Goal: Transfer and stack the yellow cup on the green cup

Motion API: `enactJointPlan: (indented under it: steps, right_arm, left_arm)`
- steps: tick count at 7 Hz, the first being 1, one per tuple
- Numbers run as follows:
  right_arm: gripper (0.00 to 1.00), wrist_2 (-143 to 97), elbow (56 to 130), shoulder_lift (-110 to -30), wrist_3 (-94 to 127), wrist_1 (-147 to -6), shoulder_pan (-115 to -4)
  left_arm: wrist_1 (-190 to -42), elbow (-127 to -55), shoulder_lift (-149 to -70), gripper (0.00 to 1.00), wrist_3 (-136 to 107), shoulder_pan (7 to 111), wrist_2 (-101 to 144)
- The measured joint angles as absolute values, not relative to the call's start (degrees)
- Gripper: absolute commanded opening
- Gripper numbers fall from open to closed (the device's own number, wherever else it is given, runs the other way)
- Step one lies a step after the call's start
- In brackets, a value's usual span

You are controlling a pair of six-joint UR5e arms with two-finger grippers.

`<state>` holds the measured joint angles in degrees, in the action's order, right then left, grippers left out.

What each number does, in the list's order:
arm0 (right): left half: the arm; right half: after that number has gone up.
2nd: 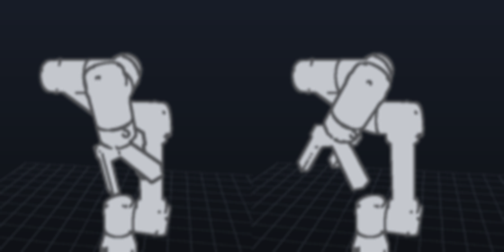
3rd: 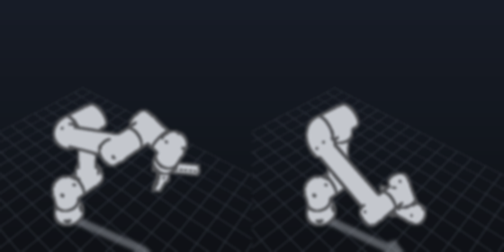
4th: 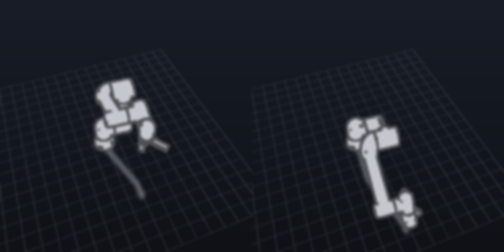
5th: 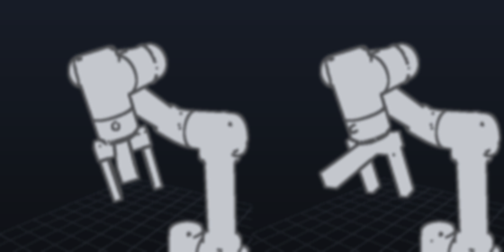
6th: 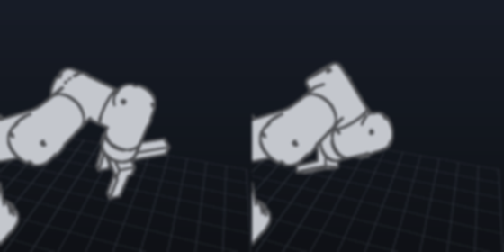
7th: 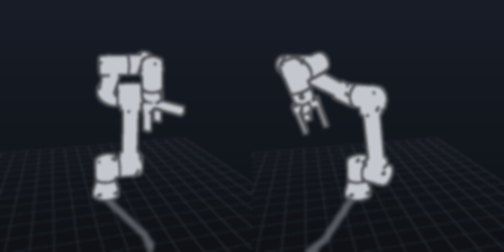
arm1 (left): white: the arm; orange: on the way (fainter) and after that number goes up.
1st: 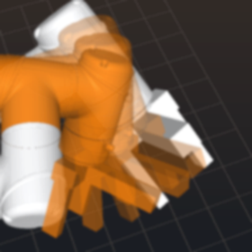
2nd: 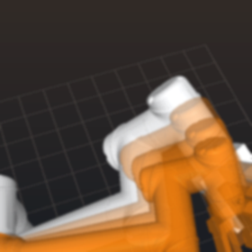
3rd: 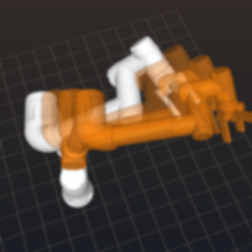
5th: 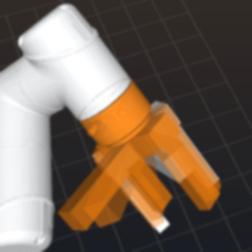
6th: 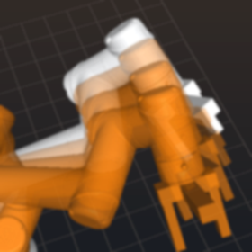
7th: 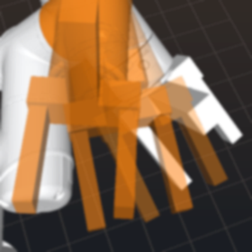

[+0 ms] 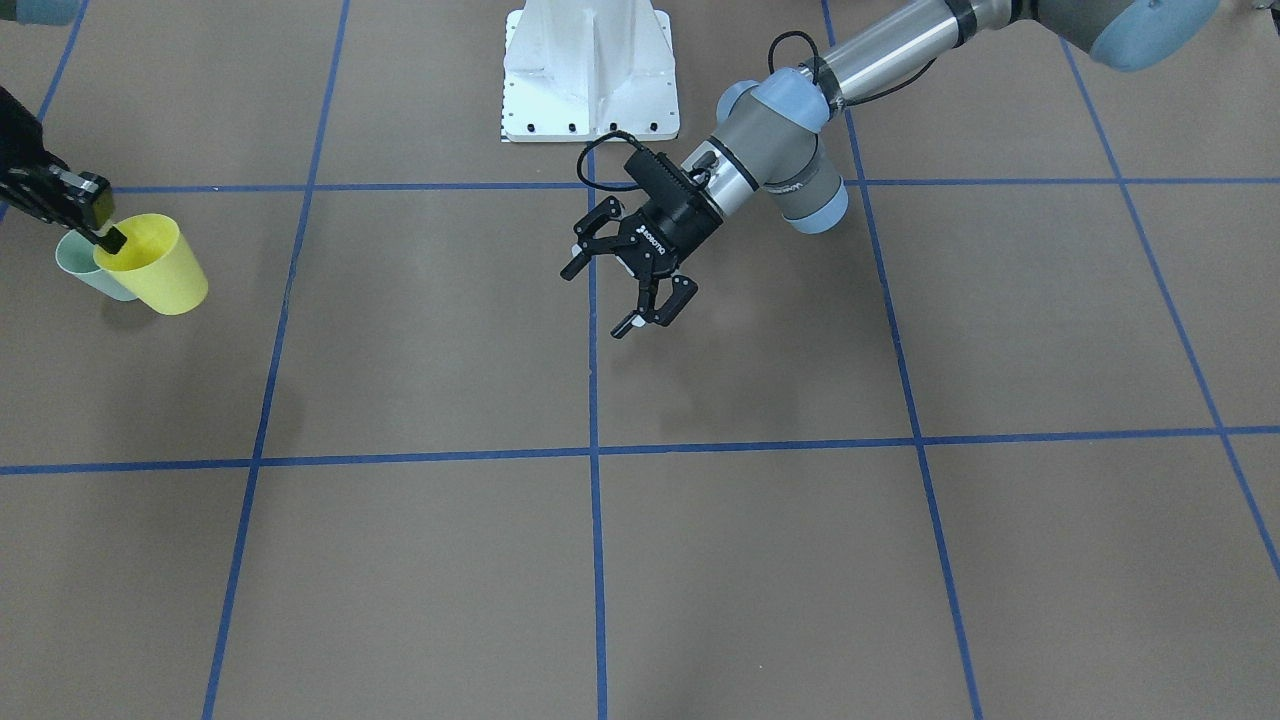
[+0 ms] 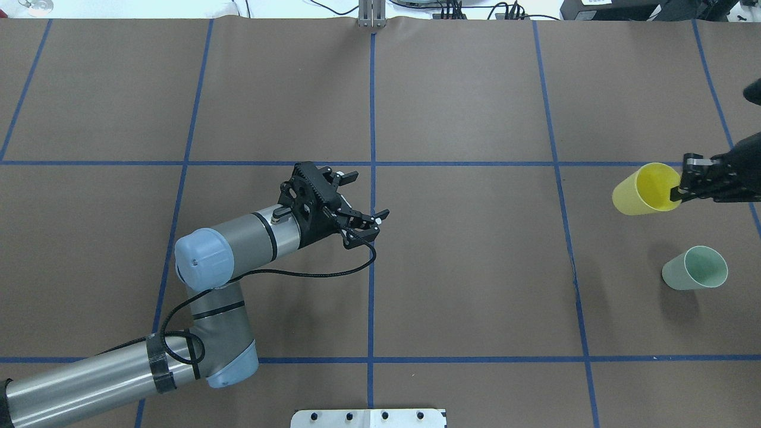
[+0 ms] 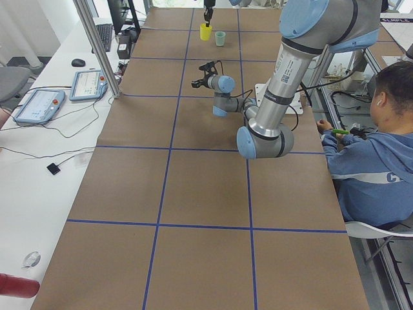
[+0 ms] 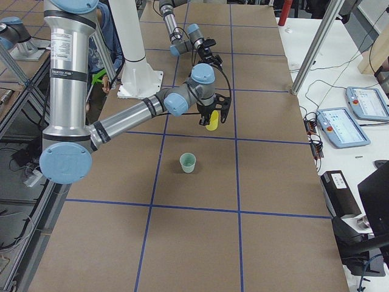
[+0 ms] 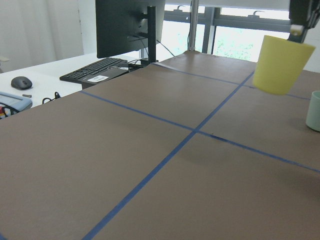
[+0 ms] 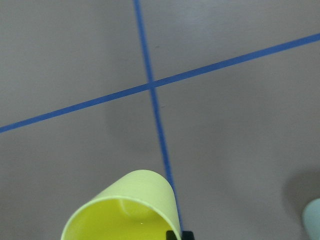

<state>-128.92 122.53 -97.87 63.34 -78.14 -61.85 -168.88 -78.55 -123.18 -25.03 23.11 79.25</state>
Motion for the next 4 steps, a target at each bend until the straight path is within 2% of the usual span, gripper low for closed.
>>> enactJointPlan:
  steps: [2,4]
  right_arm:
    - [0.00,-127.5,124.4,-105.2,62.2,-78.1,-63.2]
    - [0.00,-126.3,124.5,-109.0,58.4,-78.2,-63.0]
  left_arm:
    - [-168.7,-78.1,-122.3,0.99,-28.5,23.8,76.6]
    - [-168.4,-77.1,-122.2,0.99,-33.3,24.1,75.5]
